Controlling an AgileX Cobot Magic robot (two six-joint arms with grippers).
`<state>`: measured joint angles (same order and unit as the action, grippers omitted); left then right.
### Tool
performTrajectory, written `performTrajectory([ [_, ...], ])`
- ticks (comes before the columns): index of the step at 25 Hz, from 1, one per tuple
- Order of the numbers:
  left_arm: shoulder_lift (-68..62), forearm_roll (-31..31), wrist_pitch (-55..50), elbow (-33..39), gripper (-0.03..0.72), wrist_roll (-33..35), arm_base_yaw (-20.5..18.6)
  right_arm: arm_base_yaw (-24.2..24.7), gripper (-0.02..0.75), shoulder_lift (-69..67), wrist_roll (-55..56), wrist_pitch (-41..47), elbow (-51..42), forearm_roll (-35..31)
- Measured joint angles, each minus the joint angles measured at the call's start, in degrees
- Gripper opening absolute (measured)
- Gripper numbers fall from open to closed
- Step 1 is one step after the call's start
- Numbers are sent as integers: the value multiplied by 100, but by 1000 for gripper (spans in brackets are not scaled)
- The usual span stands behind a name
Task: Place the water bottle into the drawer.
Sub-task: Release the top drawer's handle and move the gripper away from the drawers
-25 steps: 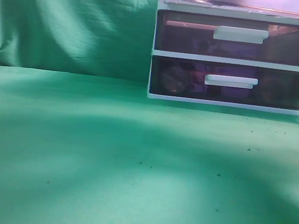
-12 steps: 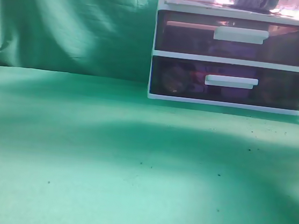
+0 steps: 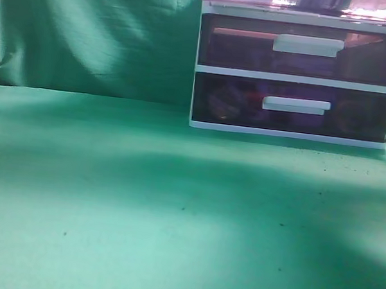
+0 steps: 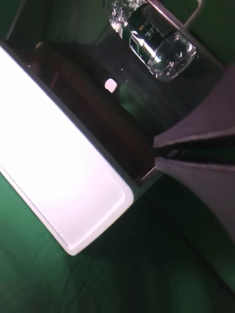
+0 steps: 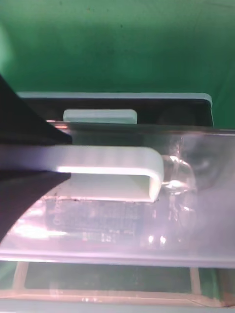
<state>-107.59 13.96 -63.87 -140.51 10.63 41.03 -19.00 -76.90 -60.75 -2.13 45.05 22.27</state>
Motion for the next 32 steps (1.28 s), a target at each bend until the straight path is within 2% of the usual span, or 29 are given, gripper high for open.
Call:
performTrajectory([
  [4, 488, 25, -327, 11, 0, -93, 0, 0, 87, -314, -106, 24, 452, 8],
  [8, 1119, 51, -383, 609, 0, -157, 0, 0, 87, -716, -95, -12, 1186, -21],
  [11, 1630, 155, -371, 1450, 0, -255, 0, 0, 87, -975, -71, 226, 1631, -36],
  [16, 2755, 153, 160, 3492, 0, -641, 0, 326, 87, -1518, -92, 225, 2218, -20],
  [21, 4058, -24, 1064, 5520, 0, -886, 0, 555, 87, -2034, -169, -250, 2619, 56],
  [24, 4646, -125, 1362, 6436, 0, -1037, 0, 576, 87, -2344, -174, -548, 2848, 80],
  [28, 5097, -178, 1488, 7132, 0, -1259, 0, 665, 87, -2721, -189, -823, 3167, 104],
  [32, 5266, -191, 1500, 7271, 0, -1424, 0, 745, 87, -2900, -211, -966, 3330, 137],
])
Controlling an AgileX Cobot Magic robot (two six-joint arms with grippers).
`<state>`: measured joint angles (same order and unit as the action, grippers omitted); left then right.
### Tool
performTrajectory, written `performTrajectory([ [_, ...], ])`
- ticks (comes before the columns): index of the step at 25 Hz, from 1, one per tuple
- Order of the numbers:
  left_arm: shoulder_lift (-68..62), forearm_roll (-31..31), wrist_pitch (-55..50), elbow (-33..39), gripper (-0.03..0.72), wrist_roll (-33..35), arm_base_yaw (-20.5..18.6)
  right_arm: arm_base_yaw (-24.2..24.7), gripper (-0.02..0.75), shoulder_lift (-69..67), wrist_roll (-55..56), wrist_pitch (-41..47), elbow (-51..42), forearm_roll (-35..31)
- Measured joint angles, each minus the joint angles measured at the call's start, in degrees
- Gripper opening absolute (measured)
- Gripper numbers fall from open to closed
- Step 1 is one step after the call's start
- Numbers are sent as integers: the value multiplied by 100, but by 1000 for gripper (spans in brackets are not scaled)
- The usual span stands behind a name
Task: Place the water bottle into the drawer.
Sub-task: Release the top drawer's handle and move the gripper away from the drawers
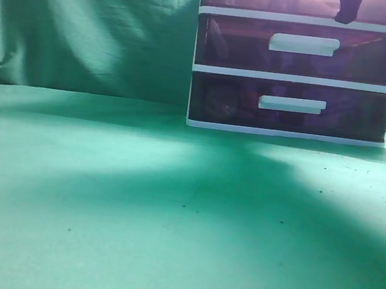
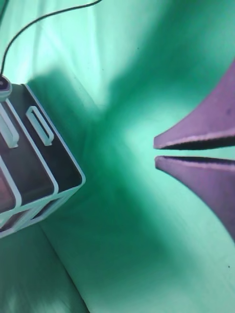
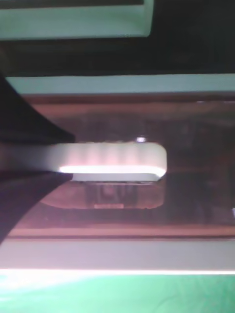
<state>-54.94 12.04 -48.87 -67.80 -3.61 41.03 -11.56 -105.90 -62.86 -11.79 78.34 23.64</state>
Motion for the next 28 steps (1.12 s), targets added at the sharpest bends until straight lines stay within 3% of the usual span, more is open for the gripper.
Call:
performTrajectory([
  [12, 11, 0, 125, 0, 0, -85, 0, 50, 87, -38, 707, -213, 13, 111],
  [19, 11, 195, 125, 0, 0, -85, 0, 28, 417, 185, 2498, 197, 36, 109],
  [22, 11, 338, 136, 0, 0, -85, 0, -132, 422, 480, 3211, 683, 37, 193],
  [23, 11, 353, 148, 0, 0, -95, 0, -193, 465, 594, 3394, 865, 63, 193],
  [28, 11, 367, 199, 0, 0, -313, 0, -683, 449, 1094, 3672, 1985, 77, 172],
])
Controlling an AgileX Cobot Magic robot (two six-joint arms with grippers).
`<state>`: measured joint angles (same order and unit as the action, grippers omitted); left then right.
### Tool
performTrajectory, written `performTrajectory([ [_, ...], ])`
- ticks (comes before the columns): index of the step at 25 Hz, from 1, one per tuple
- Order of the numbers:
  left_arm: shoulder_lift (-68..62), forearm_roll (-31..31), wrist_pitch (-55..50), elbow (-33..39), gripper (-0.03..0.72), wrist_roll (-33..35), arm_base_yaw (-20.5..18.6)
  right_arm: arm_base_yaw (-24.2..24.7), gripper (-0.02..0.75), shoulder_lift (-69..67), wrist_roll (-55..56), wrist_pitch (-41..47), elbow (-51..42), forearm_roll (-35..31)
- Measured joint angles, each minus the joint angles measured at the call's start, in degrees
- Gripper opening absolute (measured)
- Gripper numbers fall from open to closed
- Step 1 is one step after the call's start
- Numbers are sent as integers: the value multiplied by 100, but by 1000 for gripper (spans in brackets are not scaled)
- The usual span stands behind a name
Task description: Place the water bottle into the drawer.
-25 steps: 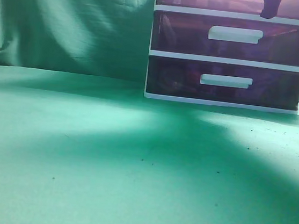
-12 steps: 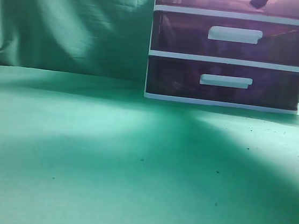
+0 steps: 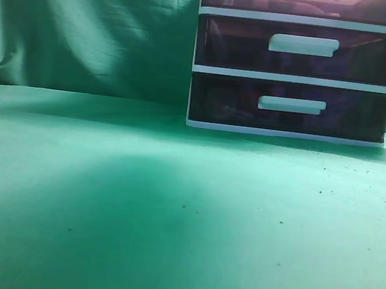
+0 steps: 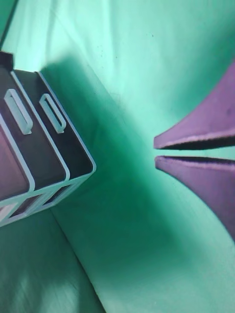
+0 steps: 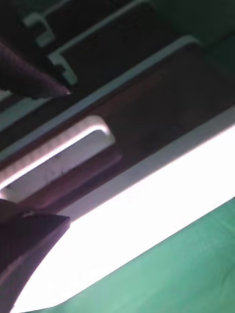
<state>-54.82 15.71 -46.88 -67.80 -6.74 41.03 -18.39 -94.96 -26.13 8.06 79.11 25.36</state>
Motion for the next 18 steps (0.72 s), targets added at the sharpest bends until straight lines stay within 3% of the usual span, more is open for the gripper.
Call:
performTrajectory([
  [7, 368, -459, 103, 13, 0, 30, 0, -899, 449, 954, 90, 2099, 0, -477],
  [9, 682, -608, 103, 115, 0, 133, 0, -1112, 351, 1289, 101, 2774, 0, -639],
  [12, 1325, -733, 103, 472, 0, 187, 0, -1299, 123, 1790, 184, 3637, 0, -1003],
  [13, 1516, -803, 103, 654, 0, 200, 0, -1311, 79, 1972, 245, 3906, 0, -1218],
  [15, 1984, -931, 92, 1028, 0, 199, 0, -1311, 0, 2307, 358, 4347, 0, -1692],
  [18, 2641, -1154, 83, 1610, 0, 199, 0, -1315, 0, 2769, 460, 5037, 10, -2479],
])
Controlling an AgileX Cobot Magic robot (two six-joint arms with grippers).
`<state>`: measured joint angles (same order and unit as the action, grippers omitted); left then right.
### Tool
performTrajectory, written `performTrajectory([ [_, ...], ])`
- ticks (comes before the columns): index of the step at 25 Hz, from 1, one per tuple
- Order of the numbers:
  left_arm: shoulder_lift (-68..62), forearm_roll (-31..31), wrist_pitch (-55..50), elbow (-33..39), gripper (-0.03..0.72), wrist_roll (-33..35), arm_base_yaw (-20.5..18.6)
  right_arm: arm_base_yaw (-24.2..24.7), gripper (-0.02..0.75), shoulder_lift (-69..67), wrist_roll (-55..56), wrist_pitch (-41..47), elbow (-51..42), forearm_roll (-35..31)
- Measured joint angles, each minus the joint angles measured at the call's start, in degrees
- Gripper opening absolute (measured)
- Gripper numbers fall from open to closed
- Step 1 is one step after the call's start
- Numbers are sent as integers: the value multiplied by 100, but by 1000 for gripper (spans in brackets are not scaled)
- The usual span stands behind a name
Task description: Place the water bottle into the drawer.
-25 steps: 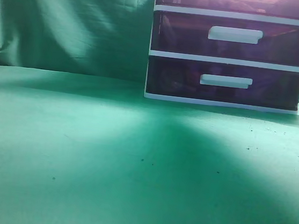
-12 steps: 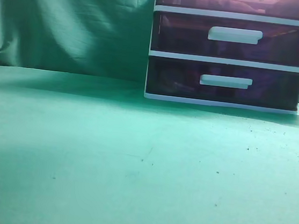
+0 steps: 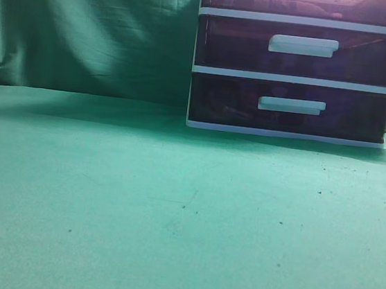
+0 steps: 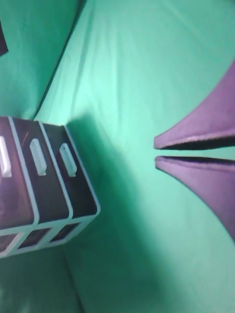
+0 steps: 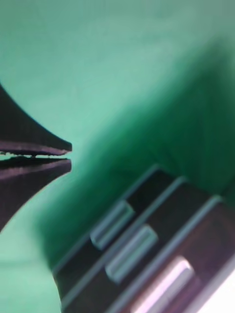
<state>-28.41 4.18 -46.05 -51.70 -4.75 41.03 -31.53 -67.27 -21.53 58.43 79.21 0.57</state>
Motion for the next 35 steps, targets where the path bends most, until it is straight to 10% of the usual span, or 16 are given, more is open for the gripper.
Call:
performTrajectory([
  [10, 2071, -242, 490, 1833, 0, 0, 0, 0, 0, 1328, -402, 1012, -934, -2540],
  [19, 2911, -231, 1477, 3349, 0, -884, 0, 0, 0, 3201, -724, -619, -3420, -3595],
  [35, 2924, -183, 1514, 3923, 0, -1036, 0, 0, 0, 4521, -1134, -3711, -6046, -4207],
])
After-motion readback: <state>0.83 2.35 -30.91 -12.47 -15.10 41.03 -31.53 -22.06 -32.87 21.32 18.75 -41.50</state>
